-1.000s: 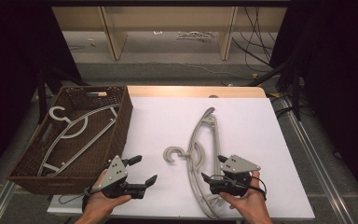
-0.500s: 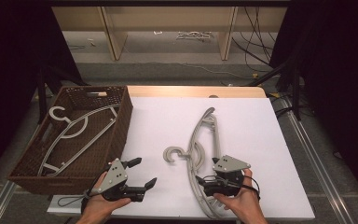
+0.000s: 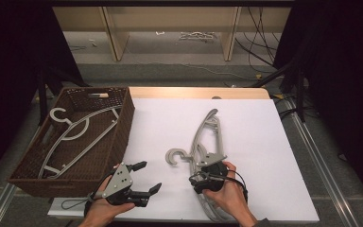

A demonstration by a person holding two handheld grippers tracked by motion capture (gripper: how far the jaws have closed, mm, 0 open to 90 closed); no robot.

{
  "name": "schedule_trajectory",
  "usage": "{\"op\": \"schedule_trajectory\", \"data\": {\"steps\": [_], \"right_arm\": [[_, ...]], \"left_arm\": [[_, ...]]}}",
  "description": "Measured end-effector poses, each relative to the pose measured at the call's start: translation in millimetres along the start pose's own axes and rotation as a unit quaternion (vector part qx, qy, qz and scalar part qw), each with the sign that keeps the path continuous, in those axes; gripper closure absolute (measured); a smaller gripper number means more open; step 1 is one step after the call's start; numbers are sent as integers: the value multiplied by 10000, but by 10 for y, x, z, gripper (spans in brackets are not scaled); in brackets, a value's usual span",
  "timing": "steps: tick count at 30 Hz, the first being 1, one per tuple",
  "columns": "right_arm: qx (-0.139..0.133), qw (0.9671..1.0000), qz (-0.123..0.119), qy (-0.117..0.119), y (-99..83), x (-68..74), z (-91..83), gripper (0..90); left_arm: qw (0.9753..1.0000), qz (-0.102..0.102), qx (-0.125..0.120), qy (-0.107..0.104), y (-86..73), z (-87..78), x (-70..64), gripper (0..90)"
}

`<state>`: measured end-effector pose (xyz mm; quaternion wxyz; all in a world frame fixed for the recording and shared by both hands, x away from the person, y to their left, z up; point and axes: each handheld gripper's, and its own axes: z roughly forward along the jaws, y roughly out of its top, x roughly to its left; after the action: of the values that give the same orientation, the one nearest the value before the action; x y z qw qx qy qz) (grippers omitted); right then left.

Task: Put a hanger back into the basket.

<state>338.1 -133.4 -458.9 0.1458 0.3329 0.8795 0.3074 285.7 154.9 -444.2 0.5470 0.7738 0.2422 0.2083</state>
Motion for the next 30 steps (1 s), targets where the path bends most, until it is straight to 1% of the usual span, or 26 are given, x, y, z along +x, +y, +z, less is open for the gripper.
{"op": "schedule_trajectory", "data": {"steps": [1, 3, 4, 5, 6, 7, 8, 9, 10, 11, 12, 13, 14, 15, 16, 18, 20, 21, 25, 26, 27, 28, 29, 30], "right_arm": [[-20, 10000, -20, -17, 11, 8, 44, 323], [248, 9997, 48, 52, 39, 15, 82, 339], [278, 9996, 39, 1, 45, 16, 93, 338], [239, 9996, -60, -147, 52, 7, 107, 369], [308, 9995, -55, -57, 62, -8, 89, 393], [370, 9993, 53, -18, 57, -17, 71, 405], [288, 9996, 73, -10, 44, -32, 85, 414], [370, 9993, 63, 22, 39, -50, 73, 421], [462, 9988, 168, 14, 25, -52, 64, 431], [513, 9985, 196, 65, 20, -67, 59, 442], [477, 9988, 148, -7, 16, -79, 67, 448], [508, 9986, 137, -13, 17, -87, 65, 452], [520, 9985, 185, -6, 19, -82, 63, 455], [529, 9985, 161, -10, 18, -83, 64, 459], [558, 9983, 145, 6, 19, -83, 62, 461], [602, 9980, 203, 30, 28, -74, 56, 475], [622, 9978, 228, 57, 30, -77, 50, 503], [626, 9978, 201, 70, 29, -78, 50, 513], [669, 9974, 236, 160, 36, -79, 44, 549], [687, 9972, 239, 180, 36, -80, 40, 554], [713, 9970, 247, 195, 38, -81, 37, 561], [728, 9968, 252, 205, 40, -77, 34, 576], [780, 9964, 250, 207, 41, -63, 34, 587], [859, 9957, 242, 264, 39, -56, 35, 591]], "left_arm": [[10000, 6, 4, -1, -2, -4, 1, 177], [10000, -1, 4, 2, -2, -7, 7, 177], [10000, -12, -8, 25, -1, -8, 11, 178], [10000, 7, 0, 16, -1, -8, 14, 178], [10000, 15, 7, 8, -2, -7, 14, 178], [10000, 12, 13, 5, -3, -7, 12, 179], [10000, 17, 15, 3, -2, -6, 11, 180], [10000, 26, 13, -6, -2, -4, 9, 181], [10000, 19, 13, 1, -5, -3, 2, 183], [10000, 33, 25, -1, -6, -3, 1, 183], [10000, 44, 39, -8, -7, -3, 1, 183], [10000, 64, 47, -25, -6, -2, 4, 184], [10000, 52, 24, -54, -8, 5, 5, 186], [10000, -7, 24, -35, -12, 7, -3, 186], [10000, 71, 63, -16, -9, 1, 2, 187], [10000, 50, 67, -21, -9, 2, -1, 189], [9999, 70, 67, -28, -10, 6, 2, 190], [9999, 70, 80, -27, -13, 6, 1, 190], [9999, 59, 85, -27, -13, 9, -1, 190], [9999, 102, 100, -50, -14, 7, 0, 191], [9999, 75, 110, -44, -17, 8, -4, 191], [9999, 114, 117, -55, -16, 8, -2, 191], [9999, 107, 116, -57, -16, 8, -3, 192], [9999, 109, 116, -59, -16, 9, -1, 192]]}}
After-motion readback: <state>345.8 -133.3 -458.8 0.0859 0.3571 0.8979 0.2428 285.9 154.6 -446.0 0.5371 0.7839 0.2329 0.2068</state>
